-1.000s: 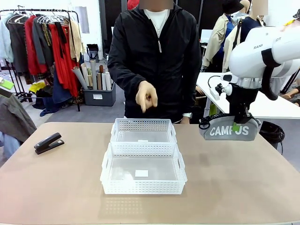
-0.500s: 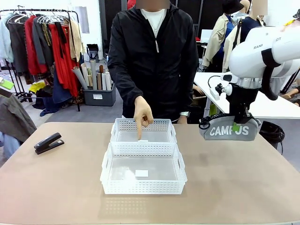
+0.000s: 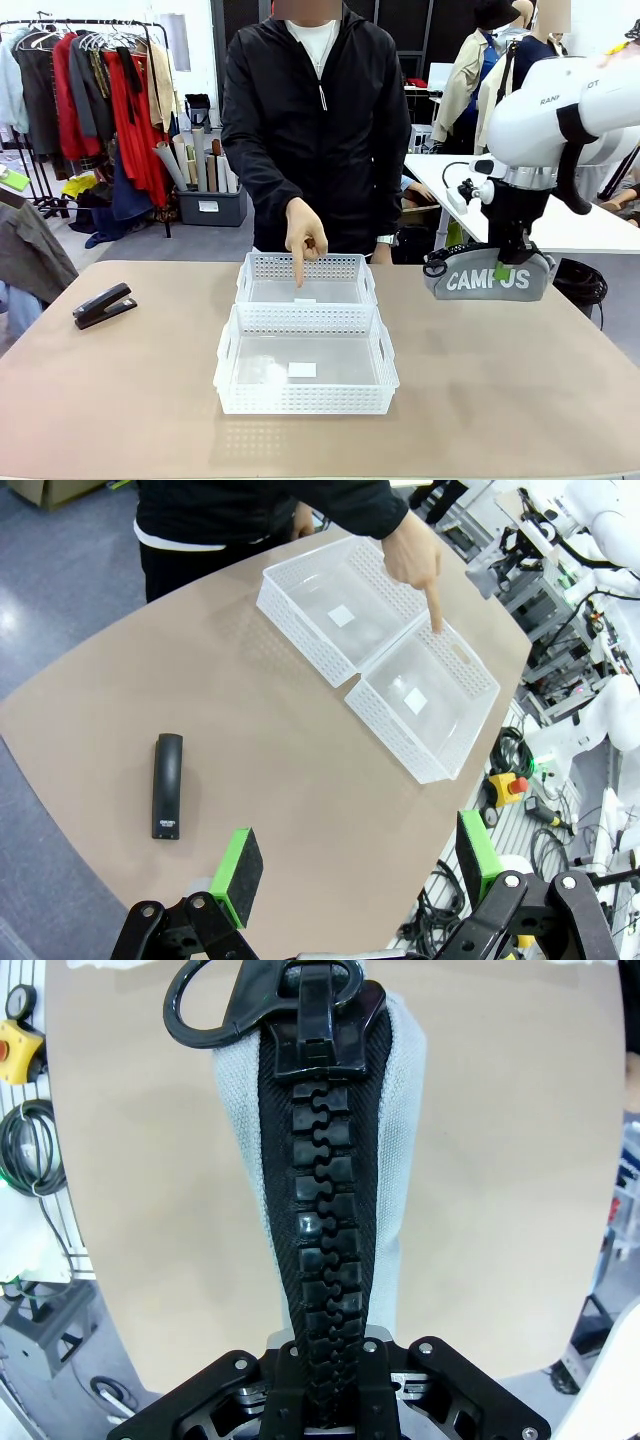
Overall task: Distribute items into two baskets.
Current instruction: Place the picked Pencil pouch into the Organizing basket as instructed by the person.
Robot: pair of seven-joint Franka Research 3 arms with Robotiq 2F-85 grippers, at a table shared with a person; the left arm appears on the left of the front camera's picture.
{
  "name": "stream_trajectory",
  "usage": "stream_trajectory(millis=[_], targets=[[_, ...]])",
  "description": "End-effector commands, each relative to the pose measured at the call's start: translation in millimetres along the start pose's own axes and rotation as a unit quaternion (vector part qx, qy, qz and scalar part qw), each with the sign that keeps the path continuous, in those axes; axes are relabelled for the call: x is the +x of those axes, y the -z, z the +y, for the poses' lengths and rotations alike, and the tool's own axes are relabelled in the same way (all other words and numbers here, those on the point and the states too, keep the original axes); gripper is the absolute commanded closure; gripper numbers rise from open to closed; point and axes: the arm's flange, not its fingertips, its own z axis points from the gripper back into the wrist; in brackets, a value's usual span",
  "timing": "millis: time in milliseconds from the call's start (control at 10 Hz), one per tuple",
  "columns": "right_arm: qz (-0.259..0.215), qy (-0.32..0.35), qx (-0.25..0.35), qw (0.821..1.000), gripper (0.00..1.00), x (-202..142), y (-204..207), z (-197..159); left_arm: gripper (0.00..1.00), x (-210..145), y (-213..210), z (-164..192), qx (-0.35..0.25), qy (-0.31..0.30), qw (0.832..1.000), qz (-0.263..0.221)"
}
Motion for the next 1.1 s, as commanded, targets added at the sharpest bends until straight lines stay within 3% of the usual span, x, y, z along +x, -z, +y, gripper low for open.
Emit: stream_trajectory(millis=[0,500,1000], targets=[[-0.017,-0.008,0.002,1.0,1.0,3.8,1.7,20.5,0.0,0.1,-0.4,-2.2,0.001,0.002,1.0,-0.002],[0.003,-0.002,-0.01,1.0,1.0,12.2,3.1,76.1,0.0,0.1,-0.4,-2.2,0.001,0.002,1.0,-0.002],[-0.014,-0.003,-0.018,1.0,1.0,25.1,-18.7,100.4,0.0,0.1,-0.4,-2.2,0.001,0.002,1.0,-0.002]])
